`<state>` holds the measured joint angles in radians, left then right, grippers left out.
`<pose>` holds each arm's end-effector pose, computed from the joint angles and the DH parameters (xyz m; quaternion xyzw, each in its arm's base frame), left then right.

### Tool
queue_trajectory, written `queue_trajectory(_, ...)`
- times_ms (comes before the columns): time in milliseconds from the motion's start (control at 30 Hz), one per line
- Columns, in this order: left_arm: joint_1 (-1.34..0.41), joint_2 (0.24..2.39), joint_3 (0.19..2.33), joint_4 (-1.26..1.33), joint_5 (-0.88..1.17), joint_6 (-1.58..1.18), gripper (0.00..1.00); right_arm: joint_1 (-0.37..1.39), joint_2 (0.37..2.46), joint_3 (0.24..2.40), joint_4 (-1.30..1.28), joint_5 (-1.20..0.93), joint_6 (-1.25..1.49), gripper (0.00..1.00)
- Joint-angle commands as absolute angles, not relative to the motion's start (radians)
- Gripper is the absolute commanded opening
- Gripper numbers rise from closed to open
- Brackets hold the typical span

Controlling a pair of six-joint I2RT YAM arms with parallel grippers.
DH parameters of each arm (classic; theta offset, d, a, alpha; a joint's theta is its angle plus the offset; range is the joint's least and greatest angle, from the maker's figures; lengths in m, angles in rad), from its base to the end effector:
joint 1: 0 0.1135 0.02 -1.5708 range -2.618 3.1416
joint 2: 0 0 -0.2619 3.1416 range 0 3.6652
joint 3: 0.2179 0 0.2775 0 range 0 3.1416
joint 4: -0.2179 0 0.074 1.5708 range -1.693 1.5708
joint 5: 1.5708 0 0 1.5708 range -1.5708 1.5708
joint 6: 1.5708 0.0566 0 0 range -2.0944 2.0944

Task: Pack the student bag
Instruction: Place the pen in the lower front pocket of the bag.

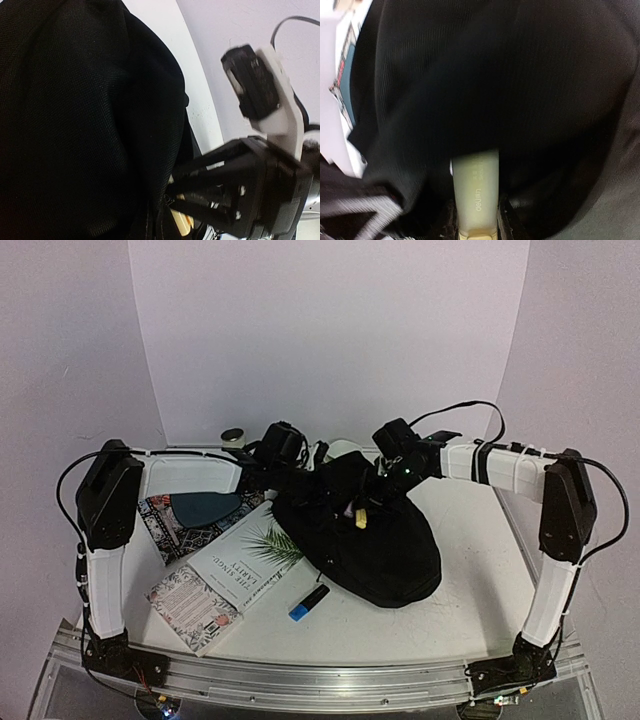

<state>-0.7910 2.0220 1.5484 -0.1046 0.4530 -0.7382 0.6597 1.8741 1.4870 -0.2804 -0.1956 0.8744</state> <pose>0.3391 -0.3781 0.2107 0.1295 0.8538 -0.4637 0.1982 0.3674 0.2989 0.2365 0.0536 0.8948 0.3647 0.2518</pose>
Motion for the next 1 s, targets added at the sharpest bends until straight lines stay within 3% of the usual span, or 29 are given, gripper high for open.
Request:
queue_trajectory(0, -0.813, 1.923, 1.536, -0.029, 0.497, -0.768, 0.0, 0.652, 1.869, 1.523, -0.208, -0.15, 0.957, 0.0)
queue_trajectory(300, -0.816, 1.929, 1.517, -0.005, 0.522, -0.826, 0.0, 0.654, 1.898, 1.457, 0.058, -0.122, 1.081, 0.0)
queue_trajectory(467, -0.816, 1.94, 1.514, 0.046, 0.552, -0.871, 0.0, 0.661, 1.91, 1.426, 0.134, -0.106, 1.114, 0.07)
queue_trajectory(600, -0.816, 1.943, 1.499, 0.078, 0.563, -0.907, 0.0, 0.669, 1.902, 1.407, 0.191, -0.117, 1.118, 0.2)
queue_trajectory(733, -0.816, 1.949, 1.494, 0.108, 0.573, -0.926, 0.0, 0.676, 1.918, 1.438, 0.193, -0.159, 1.098, 0.43)
queue_trajectory(967, -0.804, 1.946, 1.491, 0.111, 0.563, -0.922, 0.0, 0.677, 1.834, 1.387, 0.19, -0.158, 1.017, 0.51)
